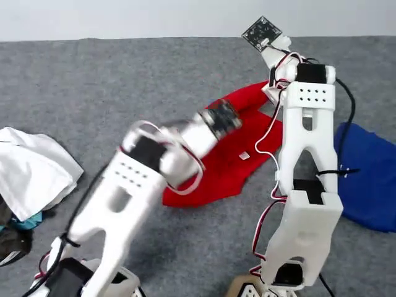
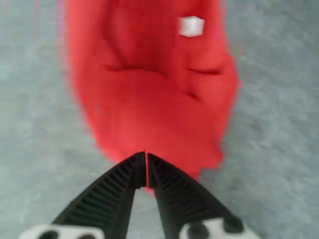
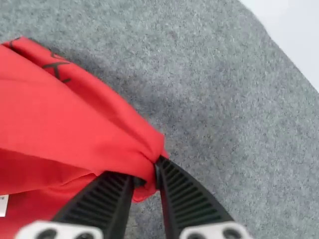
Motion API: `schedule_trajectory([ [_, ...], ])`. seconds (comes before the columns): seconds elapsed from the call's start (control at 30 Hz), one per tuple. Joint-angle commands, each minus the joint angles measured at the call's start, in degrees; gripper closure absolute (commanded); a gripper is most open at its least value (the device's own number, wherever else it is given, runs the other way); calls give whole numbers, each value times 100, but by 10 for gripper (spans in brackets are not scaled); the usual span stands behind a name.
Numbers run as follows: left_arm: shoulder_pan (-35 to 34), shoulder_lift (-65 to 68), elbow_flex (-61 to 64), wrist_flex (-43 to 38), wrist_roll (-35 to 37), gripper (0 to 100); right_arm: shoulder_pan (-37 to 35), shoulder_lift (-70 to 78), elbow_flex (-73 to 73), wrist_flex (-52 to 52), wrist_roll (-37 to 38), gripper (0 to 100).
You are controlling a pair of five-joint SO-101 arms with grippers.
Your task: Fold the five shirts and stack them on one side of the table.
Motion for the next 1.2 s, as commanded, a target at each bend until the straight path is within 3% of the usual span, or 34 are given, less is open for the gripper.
schedule_trajectory([
  [0.0, 290, -18, 418, -440, 651, 849, 92, -84, -70, -127, 62, 988],
  [0.1, 281, 141, 629, -624, 1143, 797, 92, -84, -70, -127, 62, 988],
  [0.5, 264, 2356, -523, -738, 1310, 800, 66, -110, -62, 57, 44, 988],
  [0.77, 264, 2646, -1007, -554, 835, 998, 295, -136, -79, 295, 62, 988],
  [1.0, 264, 2646, -1719, 299, 791, 994, 453, -356, -79, 321, 62, 988],
  [1.17, 273, 2708, -1833, 404, 791, 989, 453, -382, -79, 321, 62, 988],
])
